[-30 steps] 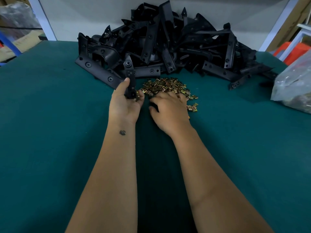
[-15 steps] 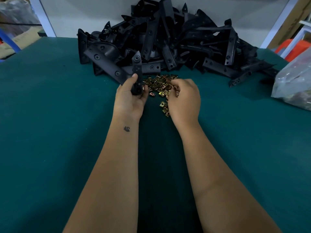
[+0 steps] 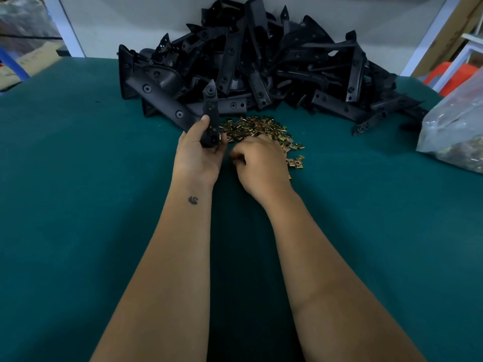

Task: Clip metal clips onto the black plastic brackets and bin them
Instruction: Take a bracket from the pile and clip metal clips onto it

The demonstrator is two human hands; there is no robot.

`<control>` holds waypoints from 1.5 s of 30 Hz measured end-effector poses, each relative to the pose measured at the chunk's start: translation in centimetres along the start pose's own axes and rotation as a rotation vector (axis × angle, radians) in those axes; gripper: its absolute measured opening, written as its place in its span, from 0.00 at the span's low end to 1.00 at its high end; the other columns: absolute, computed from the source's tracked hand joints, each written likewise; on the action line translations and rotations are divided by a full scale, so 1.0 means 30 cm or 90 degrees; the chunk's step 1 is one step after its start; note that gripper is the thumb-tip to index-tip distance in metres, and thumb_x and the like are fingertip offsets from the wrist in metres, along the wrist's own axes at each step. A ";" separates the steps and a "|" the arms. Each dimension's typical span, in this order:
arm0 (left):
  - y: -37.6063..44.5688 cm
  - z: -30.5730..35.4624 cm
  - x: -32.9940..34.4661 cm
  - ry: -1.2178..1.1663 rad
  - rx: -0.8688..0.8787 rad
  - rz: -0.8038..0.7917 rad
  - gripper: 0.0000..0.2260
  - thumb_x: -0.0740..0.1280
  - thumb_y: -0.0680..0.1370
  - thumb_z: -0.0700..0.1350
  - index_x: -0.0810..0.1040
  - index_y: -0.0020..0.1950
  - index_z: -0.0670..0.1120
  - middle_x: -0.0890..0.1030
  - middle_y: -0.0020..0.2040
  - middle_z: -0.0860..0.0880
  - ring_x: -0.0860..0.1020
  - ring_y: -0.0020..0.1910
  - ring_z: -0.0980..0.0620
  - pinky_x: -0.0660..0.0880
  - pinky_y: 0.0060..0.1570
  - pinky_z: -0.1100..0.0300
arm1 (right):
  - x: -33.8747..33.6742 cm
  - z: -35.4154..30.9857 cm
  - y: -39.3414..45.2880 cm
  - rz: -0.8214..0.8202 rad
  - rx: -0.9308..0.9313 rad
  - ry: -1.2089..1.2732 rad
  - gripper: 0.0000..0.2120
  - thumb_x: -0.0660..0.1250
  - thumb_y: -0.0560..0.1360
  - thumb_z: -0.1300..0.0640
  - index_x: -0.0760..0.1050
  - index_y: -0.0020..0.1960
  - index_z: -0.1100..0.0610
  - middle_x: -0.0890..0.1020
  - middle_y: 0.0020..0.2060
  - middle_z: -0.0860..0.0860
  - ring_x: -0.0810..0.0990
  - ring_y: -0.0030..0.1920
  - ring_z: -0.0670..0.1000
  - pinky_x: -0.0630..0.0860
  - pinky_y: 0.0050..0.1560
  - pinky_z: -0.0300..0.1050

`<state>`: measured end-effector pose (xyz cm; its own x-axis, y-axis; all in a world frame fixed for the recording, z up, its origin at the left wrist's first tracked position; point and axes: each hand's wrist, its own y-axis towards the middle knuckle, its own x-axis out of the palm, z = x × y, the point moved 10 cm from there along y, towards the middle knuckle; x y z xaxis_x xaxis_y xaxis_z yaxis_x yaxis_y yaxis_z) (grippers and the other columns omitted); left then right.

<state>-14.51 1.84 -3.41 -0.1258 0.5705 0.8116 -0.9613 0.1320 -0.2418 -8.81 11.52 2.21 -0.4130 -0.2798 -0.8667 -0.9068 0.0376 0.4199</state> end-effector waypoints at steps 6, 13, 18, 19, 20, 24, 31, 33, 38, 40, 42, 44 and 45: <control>-0.002 -0.028 0.023 0.038 -0.007 -0.021 0.10 0.68 0.79 0.38 0.74 0.59 0.40 0.78 0.51 0.44 0.77 0.47 0.48 0.79 0.38 0.60 | -0.105 0.090 -0.027 0.195 0.163 0.422 0.12 0.69 0.74 0.68 0.81 0.55 0.57 0.81 0.48 0.50 0.76 0.45 0.42 0.72 0.49 0.30; -0.023 -0.071 0.049 0.077 -0.025 -0.031 0.07 0.70 0.78 0.38 0.76 0.54 0.41 0.81 0.48 0.44 0.79 0.47 0.48 0.80 0.39 0.59 | -0.073 0.178 -0.054 0.220 0.309 0.720 0.14 0.68 0.75 0.69 0.82 0.50 0.51 0.84 0.46 0.47 0.83 0.47 0.45 0.78 0.50 0.36; -0.039 -0.081 0.061 0.050 -0.049 -0.049 0.02 0.69 0.78 0.38 0.77 0.49 0.41 0.83 0.42 0.45 0.80 0.44 0.49 0.81 0.41 0.58 | -0.029 0.183 -0.049 0.209 0.341 0.952 0.10 0.66 0.76 0.73 0.81 0.51 0.61 0.84 0.44 0.54 0.84 0.46 0.47 0.80 0.50 0.38; -0.042 -0.081 0.062 0.051 -0.051 -0.051 0.02 0.69 0.78 0.38 0.77 0.49 0.41 0.82 0.44 0.44 0.80 0.45 0.48 0.81 0.41 0.58 | -0.028 0.182 -0.048 0.211 0.344 0.982 0.10 0.66 0.76 0.73 0.81 0.51 0.62 0.84 0.43 0.54 0.84 0.46 0.47 0.80 0.50 0.39; -0.044 -0.081 0.062 0.050 -0.052 -0.051 0.03 0.69 0.78 0.38 0.76 0.50 0.41 0.81 0.46 0.44 0.79 0.46 0.48 0.81 0.42 0.58 | -0.029 0.181 -0.047 0.215 0.346 1.003 0.10 0.66 0.76 0.73 0.80 0.51 0.63 0.83 0.43 0.54 0.84 0.46 0.48 0.80 0.50 0.39; -0.043 -0.045 0.046 0.006 -0.022 -0.013 0.06 0.68 0.79 0.38 0.75 0.54 0.40 0.77 0.51 0.43 0.76 0.47 0.47 0.81 0.42 0.58 | -0.054 0.196 -0.059 0.226 0.356 0.844 0.08 0.69 0.75 0.68 0.82 0.49 0.58 0.84 0.42 0.52 0.84 0.43 0.47 0.80 0.49 0.40; -0.028 0.120 -0.073 -0.097 0.111 0.102 0.14 0.70 0.78 0.38 0.72 0.62 0.40 0.78 0.56 0.43 0.79 0.52 0.48 0.81 0.42 0.59 | -0.154 0.099 -0.051 0.230 0.194 0.111 0.15 0.65 0.78 0.60 0.78 0.64 0.56 0.78 0.60 0.51 0.73 0.62 0.53 0.67 0.62 0.46; -0.034 0.149 -0.096 -0.069 0.143 0.131 0.19 0.70 0.79 0.39 0.71 0.68 0.40 0.78 0.57 0.44 0.79 0.54 0.48 0.81 0.47 0.57 | -0.087 0.025 -0.028 0.118 0.111 0.061 0.17 0.64 0.78 0.58 0.76 0.66 0.56 0.77 0.62 0.52 0.71 0.63 0.55 0.65 0.63 0.48; -0.044 0.158 -0.115 0.059 0.148 0.192 0.14 0.70 0.78 0.42 0.70 0.62 0.44 0.77 0.56 0.46 0.78 0.58 0.47 0.78 0.60 0.51 | 0.124 -0.113 -0.027 -0.169 -0.044 -0.080 0.26 0.53 0.83 0.44 0.54 0.79 0.48 0.52 0.80 0.52 0.52 0.78 0.56 0.49 0.75 0.56; -0.046 0.145 -0.099 0.079 0.135 0.180 0.10 0.70 0.78 0.42 0.70 0.53 0.47 0.76 0.55 0.48 0.76 0.61 0.46 0.75 0.64 0.50 | 0.173 -0.097 -0.024 -0.250 -0.031 -0.113 0.27 0.46 0.83 0.41 0.48 0.80 0.46 0.46 0.81 0.50 0.46 0.79 0.53 0.43 0.76 0.58; -0.043 0.136 -0.089 0.078 0.127 0.168 0.10 0.71 0.78 0.42 0.70 0.52 0.47 0.76 0.55 0.48 0.75 0.61 0.46 0.74 0.65 0.50 | 0.184 -0.081 -0.023 -0.276 -0.012 -0.116 0.28 0.45 0.83 0.40 0.50 0.80 0.47 0.49 0.80 0.49 0.48 0.79 0.52 0.44 0.76 0.58; -0.040 0.123 -0.080 0.070 0.117 0.151 0.14 0.71 0.78 0.42 0.71 0.60 0.43 0.76 0.57 0.47 0.76 0.59 0.47 0.77 0.60 0.52 | 0.149 -0.085 -0.016 -0.219 -0.014 -0.091 0.25 0.51 0.83 0.42 0.62 0.77 0.50 0.61 0.78 0.51 0.58 0.76 0.54 0.52 0.74 0.56; -0.038 0.116 -0.077 0.062 0.113 0.144 0.17 0.71 0.78 0.41 0.71 0.64 0.41 0.77 0.58 0.46 0.76 0.57 0.48 0.79 0.57 0.54 | 0.115 -0.094 -0.011 -0.165 -0.027 -0.085 0.21 0.55 0.82 0.45 0.69 0.72 0.52 0.69 0.72 0.52 0.65 0.72 0.55 0.59 0.70 0.53</control>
<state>-13.97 -2.45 -3.16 -0.3256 0.6455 0.6908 -0.9405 -0.1465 -0.3064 -9.69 7.84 -0.15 -0.1788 -0.1466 -0.9729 -0.9801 -0.0596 0.1891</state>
